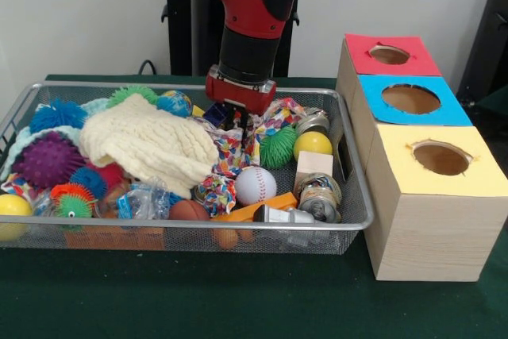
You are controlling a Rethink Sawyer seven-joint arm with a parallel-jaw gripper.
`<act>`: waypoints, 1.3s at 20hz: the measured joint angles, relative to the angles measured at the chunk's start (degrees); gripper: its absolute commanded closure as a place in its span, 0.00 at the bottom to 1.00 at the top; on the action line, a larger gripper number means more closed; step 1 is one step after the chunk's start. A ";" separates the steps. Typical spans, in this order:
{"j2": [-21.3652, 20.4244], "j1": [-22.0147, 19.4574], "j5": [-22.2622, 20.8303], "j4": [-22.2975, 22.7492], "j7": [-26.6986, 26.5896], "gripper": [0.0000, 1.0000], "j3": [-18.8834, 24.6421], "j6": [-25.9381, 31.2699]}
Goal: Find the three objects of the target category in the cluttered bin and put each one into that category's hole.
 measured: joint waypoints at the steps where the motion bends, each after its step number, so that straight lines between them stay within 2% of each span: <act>1: 0.01 0.01 0.00 0.01 0.00 1.00 0.00 0.00; 11: -0.43 0.04 -0.01 0.11 0.00 1.00 0.06 0.24; 13: -1.60 -0.02 -0.01 0.64 0.00 1.00 0.38 1.11; 19: -7.79 -1.21 -0.02 4.33 0.00 1.00 2.92 6.05; 26: -15.38 -1.11 0.14 8.00 0.00 1.00 4.05 14.53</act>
